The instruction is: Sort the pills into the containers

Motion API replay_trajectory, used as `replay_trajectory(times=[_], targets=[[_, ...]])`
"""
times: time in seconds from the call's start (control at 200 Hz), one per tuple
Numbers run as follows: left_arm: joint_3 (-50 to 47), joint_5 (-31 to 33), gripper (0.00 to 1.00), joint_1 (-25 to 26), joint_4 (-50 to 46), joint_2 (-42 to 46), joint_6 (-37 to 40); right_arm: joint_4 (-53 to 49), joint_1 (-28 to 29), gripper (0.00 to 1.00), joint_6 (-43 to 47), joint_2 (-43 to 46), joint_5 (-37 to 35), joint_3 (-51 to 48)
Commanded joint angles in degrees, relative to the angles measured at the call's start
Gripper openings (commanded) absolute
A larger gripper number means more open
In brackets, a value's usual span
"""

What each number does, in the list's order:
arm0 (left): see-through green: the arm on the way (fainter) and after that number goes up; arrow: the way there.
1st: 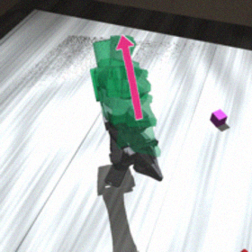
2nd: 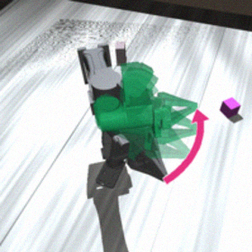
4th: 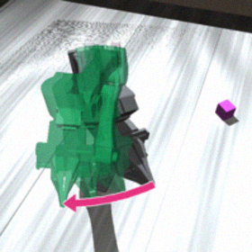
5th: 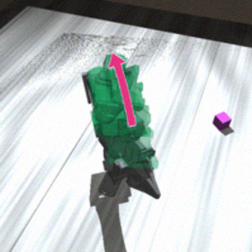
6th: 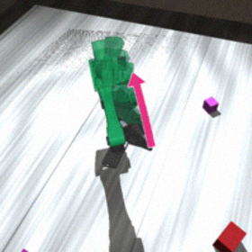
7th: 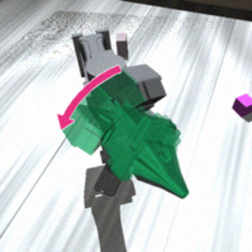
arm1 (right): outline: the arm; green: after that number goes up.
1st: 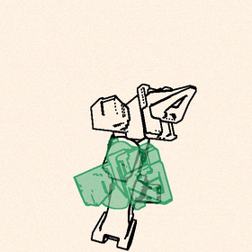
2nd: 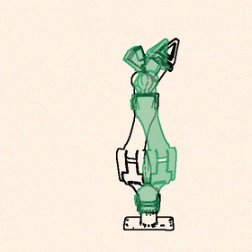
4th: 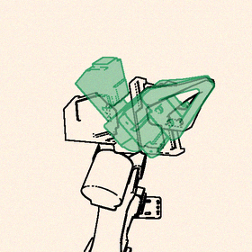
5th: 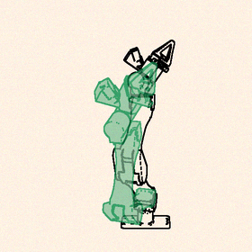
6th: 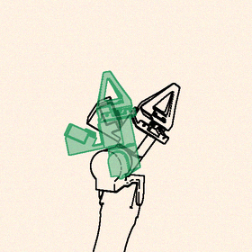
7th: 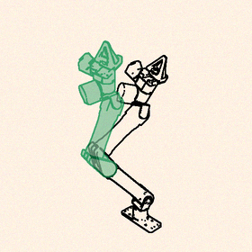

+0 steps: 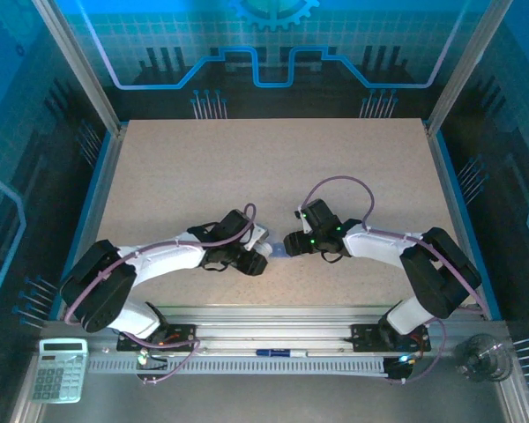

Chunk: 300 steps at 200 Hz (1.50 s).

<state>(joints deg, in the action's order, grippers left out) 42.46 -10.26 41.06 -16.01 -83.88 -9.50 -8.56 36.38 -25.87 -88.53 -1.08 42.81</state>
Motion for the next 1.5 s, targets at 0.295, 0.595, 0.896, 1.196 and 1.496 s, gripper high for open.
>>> replay_trajectory(times=[0.295,0.595,0.896,1.196,1.496], targets=[[5.5,2.1,0.00,1.0,-6.4,-2.9,3.3,0.3,1.0,0.73,-0.9,-1.4,-0.1,0.2],[8.2,3.1,0.00,1.1,-9.4,-4.2,3.4,0.8,1.1,0.72,-1.2,-1.5,0.0,-0.1],[11.3,4.0,0.00,1.0,-14.0,-6.6,3.4,1.0,1.3,0.73,-1.6,-1.7,-0.1,-0.2],[13.1,3.9,0.00,1.1,-16.4,-8.0,2.6,1.2,1.3,0.72,-1.7,-1.7,0.1,-0.4],[15.1,4.0,0.00,1.0,-18.6,-9.3,2.5,1.5,1.5,0.73,-1.9,-1.8,0.1,-0.7]])
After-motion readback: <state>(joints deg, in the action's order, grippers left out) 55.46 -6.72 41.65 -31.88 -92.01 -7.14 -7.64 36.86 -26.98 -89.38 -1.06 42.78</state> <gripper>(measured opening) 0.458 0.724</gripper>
